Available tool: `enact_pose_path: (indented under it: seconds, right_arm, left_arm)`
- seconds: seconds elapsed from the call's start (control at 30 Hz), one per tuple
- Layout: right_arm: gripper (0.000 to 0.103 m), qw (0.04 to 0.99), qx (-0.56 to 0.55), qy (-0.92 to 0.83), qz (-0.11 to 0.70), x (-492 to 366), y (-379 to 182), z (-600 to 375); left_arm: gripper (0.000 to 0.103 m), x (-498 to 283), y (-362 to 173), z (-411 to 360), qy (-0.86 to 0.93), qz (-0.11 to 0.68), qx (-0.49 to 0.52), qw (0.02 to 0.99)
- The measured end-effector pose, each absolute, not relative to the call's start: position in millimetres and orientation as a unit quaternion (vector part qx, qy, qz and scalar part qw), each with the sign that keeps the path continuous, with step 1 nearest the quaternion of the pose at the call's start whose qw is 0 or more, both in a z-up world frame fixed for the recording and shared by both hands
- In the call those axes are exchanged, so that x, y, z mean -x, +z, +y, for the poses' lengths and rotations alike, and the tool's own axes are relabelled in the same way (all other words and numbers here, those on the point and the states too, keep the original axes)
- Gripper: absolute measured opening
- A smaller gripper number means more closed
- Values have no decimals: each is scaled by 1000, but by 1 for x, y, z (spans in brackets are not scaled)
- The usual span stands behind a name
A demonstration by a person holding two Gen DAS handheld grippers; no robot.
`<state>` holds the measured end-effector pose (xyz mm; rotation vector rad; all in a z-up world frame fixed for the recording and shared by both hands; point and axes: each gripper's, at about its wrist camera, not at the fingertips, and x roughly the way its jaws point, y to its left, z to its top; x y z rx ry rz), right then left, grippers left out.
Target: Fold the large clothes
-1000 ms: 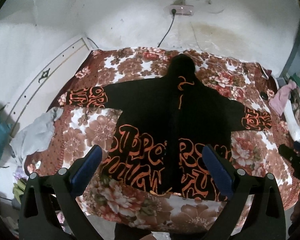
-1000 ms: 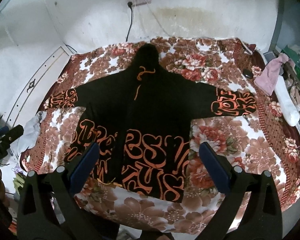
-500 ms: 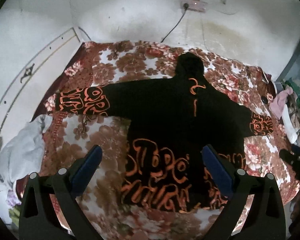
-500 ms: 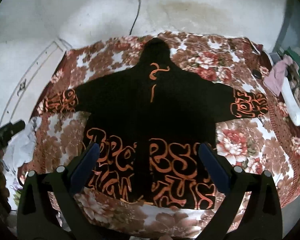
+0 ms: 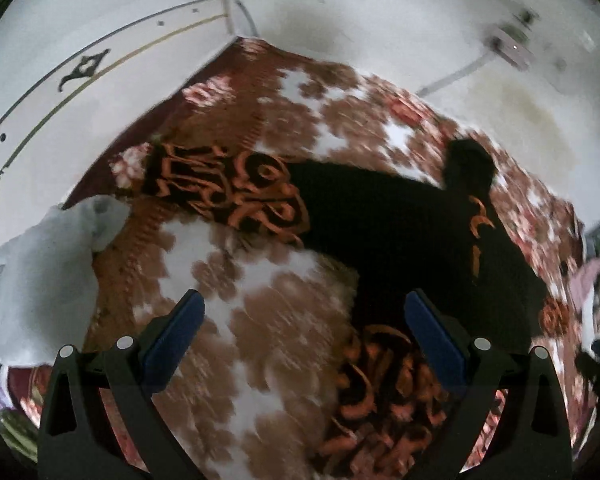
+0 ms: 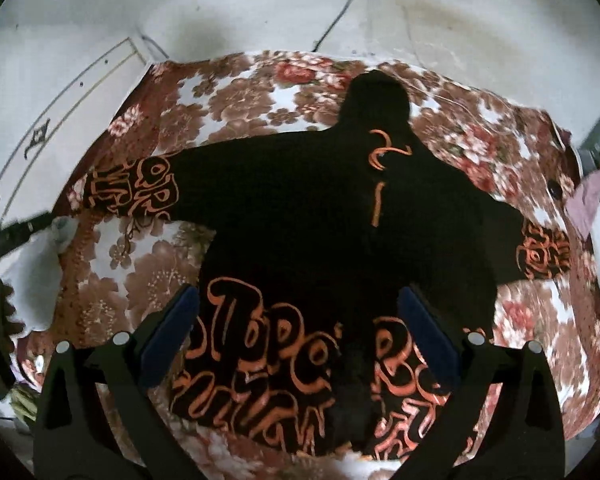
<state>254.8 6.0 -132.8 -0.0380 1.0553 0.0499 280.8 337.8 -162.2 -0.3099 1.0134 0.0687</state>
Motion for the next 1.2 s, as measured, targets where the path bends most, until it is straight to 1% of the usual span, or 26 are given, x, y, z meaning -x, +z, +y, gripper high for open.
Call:
enact_pose_path:
  seconds: [0.17,0.33,0.43,0.63,0.77,0.93,0.97,1.0,1.03,1.07,1.1,1.13,1.17,1.2]
  right_arm:
    - [98,858,28,38,511,-291,-179,48]
    - [98,854,64,42,514,-326,-236,87]
    - [98,848,85,48,520,-344,-269,105]
    - [98,848,159,78,500,-374,-323,150]
    - [98,846,200,99,484,-396,-363,181]
    - [98,846,235,110,465,-411,-402,205]
    - [98,847,237,109,463,-412,-406,208]
    - [98,848,238,110,461,-414,-410,210]
    - [98,849,238,111,459,-415,-413,213]
    - [98,851,238,110,454,-417,-416,216]
    - [98,852,238,114,452,-418,-419,218]
    - [98,852,238,119,452,-418,-422,222]
    - [98,850,238,121,453,-418,-424,224]
    - [98,849,237,123,456,-419,-426,227]
  left_arm:
    - [98,-314,-213,412,70,447,178,874]
    - [98,-346,-271,466,80,436,209,872]
    - [98,-363,-301,488,79,430,213,874]
    - [98,-403,-350,516,75,424,217,876]
    - [97,-429,-388,546,77,429,273,858]
    - [96,-449,-414,569,71,415,312,852]
    - [87,-453,-418,572,76,417,316,849]
    - [82,-457,-423,577,80,421,324,844]
    - [74,-461,-427,582,89,424,329,839]
    - [63,-462,-428,585,98,425,331,836]
    - [55,-463,-429,587,107,426,335,834]
    - [32,-463,-430,590,116,426,335,832]
    - [16,-463,-428,591,117,426,338,831]
    - [15,-462,-421,590,110,419,343,834]
